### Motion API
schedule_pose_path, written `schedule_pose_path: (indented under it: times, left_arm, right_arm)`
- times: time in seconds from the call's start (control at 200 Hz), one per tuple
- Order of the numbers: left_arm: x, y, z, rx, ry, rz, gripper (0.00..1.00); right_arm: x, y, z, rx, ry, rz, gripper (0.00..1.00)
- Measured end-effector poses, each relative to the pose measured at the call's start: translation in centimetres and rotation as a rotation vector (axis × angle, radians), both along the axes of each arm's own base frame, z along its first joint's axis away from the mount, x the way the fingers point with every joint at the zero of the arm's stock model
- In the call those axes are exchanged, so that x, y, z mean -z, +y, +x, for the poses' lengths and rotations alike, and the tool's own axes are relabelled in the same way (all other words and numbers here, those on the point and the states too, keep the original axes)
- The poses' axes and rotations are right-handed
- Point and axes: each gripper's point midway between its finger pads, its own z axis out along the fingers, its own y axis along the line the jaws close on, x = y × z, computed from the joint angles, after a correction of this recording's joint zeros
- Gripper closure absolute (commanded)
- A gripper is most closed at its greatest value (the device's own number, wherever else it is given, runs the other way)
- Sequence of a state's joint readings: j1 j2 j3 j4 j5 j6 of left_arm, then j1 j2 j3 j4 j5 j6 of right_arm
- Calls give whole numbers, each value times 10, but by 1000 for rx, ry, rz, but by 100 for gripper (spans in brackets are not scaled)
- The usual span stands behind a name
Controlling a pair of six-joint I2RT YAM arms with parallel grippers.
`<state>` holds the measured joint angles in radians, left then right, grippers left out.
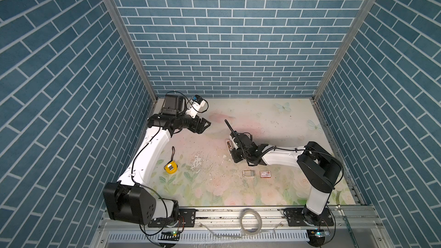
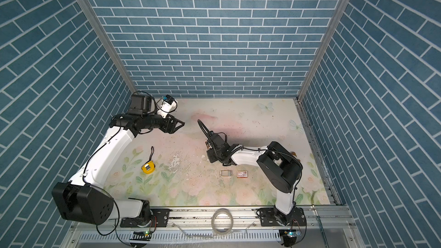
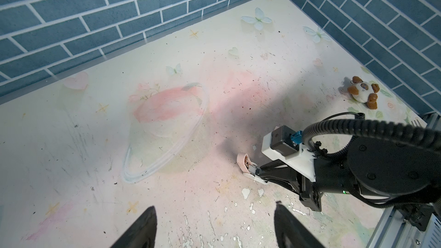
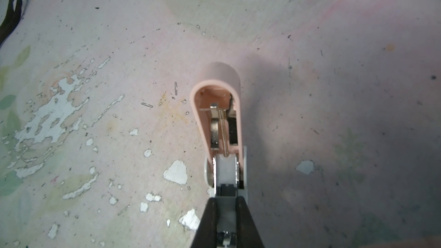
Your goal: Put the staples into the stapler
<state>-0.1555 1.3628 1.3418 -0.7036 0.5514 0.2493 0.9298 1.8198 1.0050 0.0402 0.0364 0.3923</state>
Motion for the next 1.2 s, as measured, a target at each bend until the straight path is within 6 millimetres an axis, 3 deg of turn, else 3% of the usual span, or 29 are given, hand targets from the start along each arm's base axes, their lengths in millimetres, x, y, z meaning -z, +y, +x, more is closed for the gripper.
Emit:
schedule_pose_path:
  times: [1.2]
  left_arm:
    - [-3,0,0,0,-17,-3,22]
  right_arm:
    - [0,4,2,1,-3,11,83]
